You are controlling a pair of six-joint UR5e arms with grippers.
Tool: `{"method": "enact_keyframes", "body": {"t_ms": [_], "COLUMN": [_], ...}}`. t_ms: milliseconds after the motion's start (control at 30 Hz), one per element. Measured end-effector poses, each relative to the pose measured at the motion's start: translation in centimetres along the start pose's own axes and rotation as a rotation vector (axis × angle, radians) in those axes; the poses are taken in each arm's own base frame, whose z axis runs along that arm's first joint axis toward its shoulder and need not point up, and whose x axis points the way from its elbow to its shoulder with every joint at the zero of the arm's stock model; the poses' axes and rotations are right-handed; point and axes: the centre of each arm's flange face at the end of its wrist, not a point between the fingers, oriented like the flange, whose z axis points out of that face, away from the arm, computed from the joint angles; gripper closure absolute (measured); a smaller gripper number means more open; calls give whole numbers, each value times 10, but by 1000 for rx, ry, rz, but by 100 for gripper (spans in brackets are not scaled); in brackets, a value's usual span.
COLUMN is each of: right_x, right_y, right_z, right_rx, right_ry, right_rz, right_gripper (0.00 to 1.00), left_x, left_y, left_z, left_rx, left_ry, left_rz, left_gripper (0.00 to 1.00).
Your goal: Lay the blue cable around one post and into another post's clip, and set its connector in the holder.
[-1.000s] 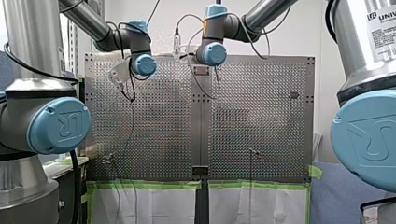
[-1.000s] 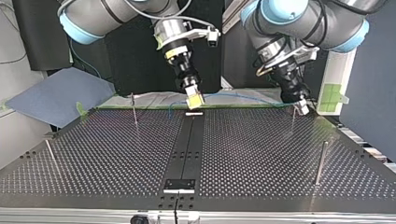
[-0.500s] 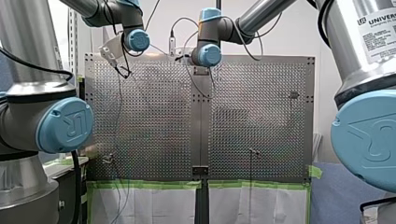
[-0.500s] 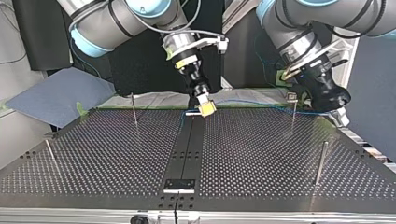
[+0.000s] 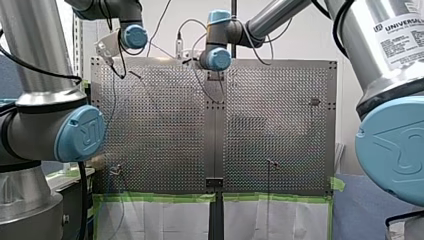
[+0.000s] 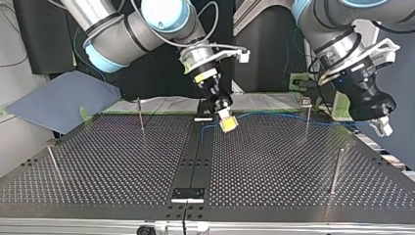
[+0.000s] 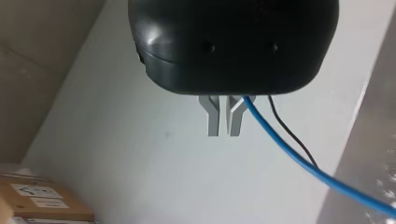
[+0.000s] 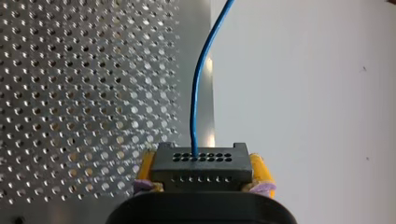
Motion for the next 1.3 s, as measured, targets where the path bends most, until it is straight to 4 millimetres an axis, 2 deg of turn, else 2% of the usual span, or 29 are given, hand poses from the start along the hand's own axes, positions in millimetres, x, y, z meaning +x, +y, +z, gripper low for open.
{"method": "enact_keyframes", "body": {"t_ms": [200,433,633,833,1100,1300], "right_x": [5,5,-5,-20,-12,-14], "right_y": [-7,-12,-14,-16,-16,-18], "right_z": [11,23,36,51,69,78], "right_rx": [11,16,17,16,15,19], "right_ry": [9,0,-12,-23,8,1], "right_rz": [9,16,17,17,19,19], "right_gripper": [100,100,100,100,100,100], "left_x": [16,34,37,34,40,45], "left_y": [16,29,35,35,26,19], "left_z": [16,44,71,95,113,124], "left_rx": [-18,-37,-34,-12,40,77], "left_ry": [55,108,106,95,112,125], "left_rz": [80,136,140,131,126,123], "left_gripper": [88,88,88,88,88,85]}}
